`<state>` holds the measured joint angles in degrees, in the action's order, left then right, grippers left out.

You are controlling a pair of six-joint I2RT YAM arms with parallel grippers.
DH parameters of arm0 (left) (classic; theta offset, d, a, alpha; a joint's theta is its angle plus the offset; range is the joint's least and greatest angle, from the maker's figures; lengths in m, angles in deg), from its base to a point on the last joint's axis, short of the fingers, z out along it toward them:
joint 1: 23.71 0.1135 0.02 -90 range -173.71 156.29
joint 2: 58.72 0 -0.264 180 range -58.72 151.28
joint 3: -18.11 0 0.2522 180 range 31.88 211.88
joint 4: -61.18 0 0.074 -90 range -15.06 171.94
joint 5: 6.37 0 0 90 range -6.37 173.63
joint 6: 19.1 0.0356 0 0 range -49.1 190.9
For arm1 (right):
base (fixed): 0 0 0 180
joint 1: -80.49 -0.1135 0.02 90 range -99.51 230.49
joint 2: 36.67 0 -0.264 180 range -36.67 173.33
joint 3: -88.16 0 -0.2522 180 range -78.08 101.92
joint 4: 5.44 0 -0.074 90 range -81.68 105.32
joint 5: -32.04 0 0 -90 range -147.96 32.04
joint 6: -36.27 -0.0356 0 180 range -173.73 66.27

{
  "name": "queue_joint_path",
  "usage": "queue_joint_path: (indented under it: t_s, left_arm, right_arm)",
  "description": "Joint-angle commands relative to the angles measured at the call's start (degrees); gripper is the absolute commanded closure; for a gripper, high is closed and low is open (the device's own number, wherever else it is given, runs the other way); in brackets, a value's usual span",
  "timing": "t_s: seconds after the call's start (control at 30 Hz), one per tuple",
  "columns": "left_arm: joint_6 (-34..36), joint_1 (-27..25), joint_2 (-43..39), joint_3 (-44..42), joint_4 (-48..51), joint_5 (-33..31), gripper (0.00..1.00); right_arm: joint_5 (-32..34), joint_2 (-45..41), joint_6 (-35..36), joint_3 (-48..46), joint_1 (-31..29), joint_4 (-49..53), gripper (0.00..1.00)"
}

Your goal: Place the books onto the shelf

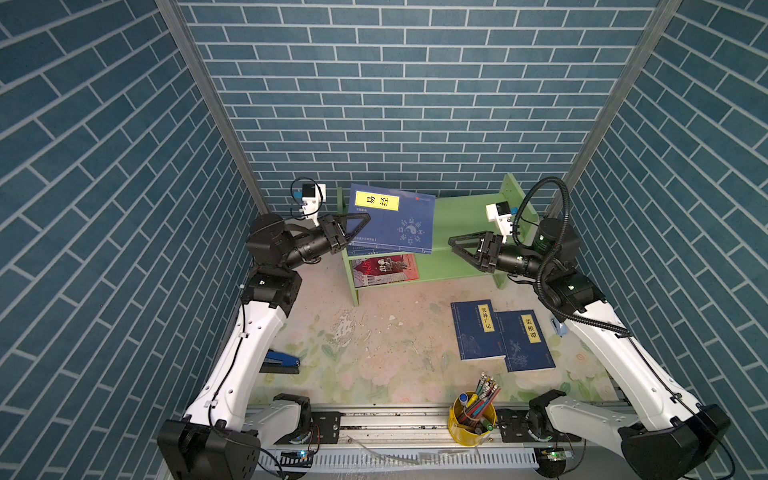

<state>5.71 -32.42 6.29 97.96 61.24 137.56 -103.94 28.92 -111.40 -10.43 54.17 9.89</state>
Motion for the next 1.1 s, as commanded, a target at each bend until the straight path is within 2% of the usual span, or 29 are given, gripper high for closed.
queue_joint_path:
  t_s: [0.0,0.27,0.6,0.7,0.77,0.83,1.07]
  left_arm:
    - [-1.46,-0.12,-1.22,-1.01,-5.25,-0.56,1.0]
    - [-4.8,-0.25,-0.99,-2.81,-10.07,-2.54,1.0]
    - [-4.42,-1.22,-0.66,-3.15,-8.91,-2.08,1.0]
    - [-4.42,-1.22,-0.54,-3.07,-9.17,-2.29,1.0]
    - [-4.42,-1.22,-0.52,-2.98,-8.97,-2.36,1.0]
    - [-4.23,-1.22,-0.57,-3.15,-8.54,-2.49,1.0]
    - [-2.8,-1.22,-1.07,-4.59,-6.18,-3.38,1.0]
  right_arm:
    - [1.02,1.12,-0.84,2.17,-1.97,-6.81,0.29]
    - [3.71,5.18,-0.9,2.74,-5.43,-10.97,0.33]
    - [2.52,10.17,-4.53,4.02,-7.47,-20.34,0.4]
    - [1.5,12.03,-5.65,4.92,-8.09,-22.5,0.49]
    - [1.34,12.68,-6.08,5.04,-8.41,-23.48,0.59]
    - [1.33,12.99,-6.61,4.81,-8.57,-24.65,0.65]
    - [1.23,13.39,-7.5,4.54,-8.92,-27.21,0.93]
